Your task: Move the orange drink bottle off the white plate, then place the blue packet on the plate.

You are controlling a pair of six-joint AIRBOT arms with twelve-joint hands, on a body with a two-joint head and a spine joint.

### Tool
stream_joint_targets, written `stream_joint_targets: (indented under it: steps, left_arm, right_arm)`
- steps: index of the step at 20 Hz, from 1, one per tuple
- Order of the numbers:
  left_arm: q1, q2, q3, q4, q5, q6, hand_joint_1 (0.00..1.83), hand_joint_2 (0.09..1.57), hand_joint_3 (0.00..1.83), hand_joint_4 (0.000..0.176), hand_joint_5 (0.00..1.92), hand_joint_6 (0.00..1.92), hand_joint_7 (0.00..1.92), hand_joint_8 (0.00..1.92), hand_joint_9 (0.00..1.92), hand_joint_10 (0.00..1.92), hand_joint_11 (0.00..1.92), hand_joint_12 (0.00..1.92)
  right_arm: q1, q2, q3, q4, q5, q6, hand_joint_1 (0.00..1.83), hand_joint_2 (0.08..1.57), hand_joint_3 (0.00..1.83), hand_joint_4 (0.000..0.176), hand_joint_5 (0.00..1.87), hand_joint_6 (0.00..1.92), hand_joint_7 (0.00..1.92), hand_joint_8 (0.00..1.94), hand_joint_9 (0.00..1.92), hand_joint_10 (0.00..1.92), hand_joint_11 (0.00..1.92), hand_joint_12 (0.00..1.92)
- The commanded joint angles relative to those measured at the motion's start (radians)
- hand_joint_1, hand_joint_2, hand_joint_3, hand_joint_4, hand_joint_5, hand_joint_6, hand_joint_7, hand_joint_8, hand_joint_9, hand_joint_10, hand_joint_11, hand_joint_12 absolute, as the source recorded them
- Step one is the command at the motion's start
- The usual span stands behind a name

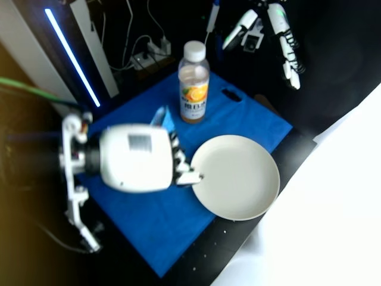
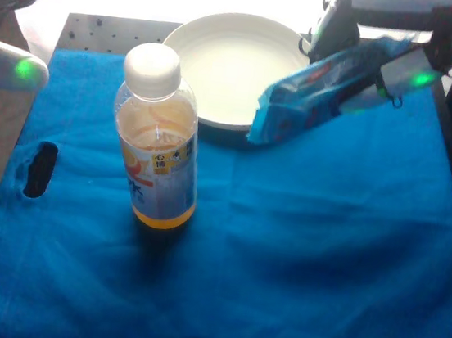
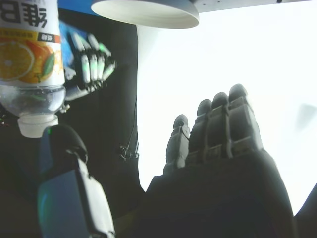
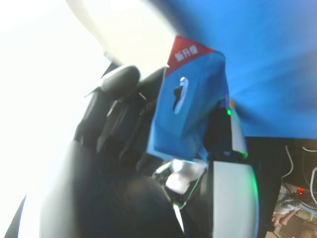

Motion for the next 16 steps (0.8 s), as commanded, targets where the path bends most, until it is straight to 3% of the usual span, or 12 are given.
stream_joint_targets:
  steps: [1,3,4,5,6,7,8,10,11,12,15,16]
  left_arm:
    - [-0.002,0.008,0.005,-0.045,-0.089,-0.007,0.55,0.81,0.01,0.158,0.00,0.00,0.00,0.00,0.00,0.00,0.00,0.00]
    - [0.001,0.008,0.006,-0.046,-0.088,-0.008,0.60,0.81,0.00,0.146,0.00,0.00,0.00,0.00,0.00,0.00,0.00,0.00]
    - [0.001,0.008,0.007,-0.045,-0.087,-0.008,0.60,0.80,0.00,0.162,0.00,0.00,0.00,0.00,0.00,0.00,0.00,0.00]
    - [0.000,0.007,0.008,-0.043,-0.089,-0.008,0.60,0.79,0.00,0.171,0.00,0.00,0.00,0.00,0.00,0.00,0.00,0.00]
    - [0.000,0.007,0.009,-0.037,-0.089,-0.012,0.60,0.79,0.00,0.175,0.00,0.00,0.00,0.00,0.00,0.00,0.00,0.00]
    - [0.000,0.007,0.010,-0.033,-0.092,-0.018,0.61,0.78,0.00,0.176,0.00,0.00,0.00,0.00,0.00,0.00,0.00,0.00]
    - [0.000,0.007,0.010,-0.031,-0.094,-0.018,0.61,0.78,0.00,0.176,0.00,0.00,0.00,0.00,0.00,0.00,0.00,0.00]
    - [-0.008,0.005,0.011,-0.030,-0.100,-0.018,0.60,0.79,0.00,0.176,0.00,0.00,0.00,0.00,0.00,0.00,0.00,0.00]
    - [-0.011,0.003,0.012,-0.028,-0.102,-0.018,0.59,0.77,0.00,0.176,0.00,0.00,0.00,0.00,0.00,0.00,0.00,0.00]
    - [-0.014,0.002,0.012,-0.027,-0.104,-0.018,0.58,0.76,0.00,0.176,0.00,0.00,0.00,0.00,0.00,0.00,0.00,0.00]
    - [-0.029,-0.004,0.013,-0.022,-0.113,-0.020,0.55,0.75,0.00,0.176,0.00,0.00,0.00,0.00,0.00,0.00,0.00,0.00]
    - [-0.035,-0.006,0.012,-0.019,-0.115,-0.020,0.54,0.76,0.00,0.176,0.00,0.00,0.00,0.00,0.00,0.00,0.00,0.00]
  right_arm:
    - [0.029,-0.002,-0.005,0.065,0.018,-0.009,1.25,1.08,0.00,0.000,1.13,0.58,1.03,1.07,0.84,0.98,0.47,1.59]
    - [0.051,-0.017,0.002,0.065,0.011,-0.021,1.24,1.10,0.00,0.000,1.06,0.71,1.01,1.09,0.81,0.96,0.46,1.58]
    - [0.057,-0.035,0.017,0.071,0.006,-0.030,1.25,1.08,0.00,0.000,1.09,0.63,1.05,1.06,0.89,1.07,0.64,1.64]
    - [0.057,-0.059,0.037,0.091,0.001,-0.051,1.25,1.09,0.00,0.000,1.07,0.64,1.02,1.12,0.86,1.18,0.63,1.70]
    - [0.057,-0.089,0.066,0.113,-0.003,-0.070,1.25,1.11,0.00,0.000,1.08,0.62,0.96,1.22,0.73,1.18,0.47,1.71]
    - [0.057,-0.123,0.102,0.121,-0.013,-0.075,1.25,1.11,0.00,0.000,1.10,0.60,0.96,1.22,0.76,1.15,0.51,1.67]
    - [0.057,-0.144,0.124,0.121,-0.021,-0.076,1.19,1.06,0.00,0.000,1.11,0.71,0.80,1.35,0.67,1.58,0.56,1.87]
    - [0.053,-0.183,0.164,0.121,-0.050,-0.077,1.20,1.02,0.00,0.000,1.21,0.56,0.94,1.43,0.85,1.88,0.86,1.92]
    - [0.051,-0.195,0.176,0.121,-0.059,-0.078,1.26,1.07,0.00,0.000,1.17,0.43,1.02,1.21,0.86,1.72,0.77,1.92]
    - [0.050,-0.209,0.193,0.120,-0.066,-0.078,1.21,1.04,0.00,0.000,1.19,0.56,1.01,1.31,0.88,1.84,0.80,1.92]
    - [0.040,-0.247,0.246,0.120,-0.097,-0.079,1.17,1.06,0.00,0.000,1.11,0.75,0.96,1.66,0.84,1.92,0.74,1.92]
    - [0.035,-0.254,0.257,0.120,-0.107,-0.079,1.15,1.07,0.00,0.000,1.09,0.79,0.95,1.52,0.79,1.88,0.65,1.92]
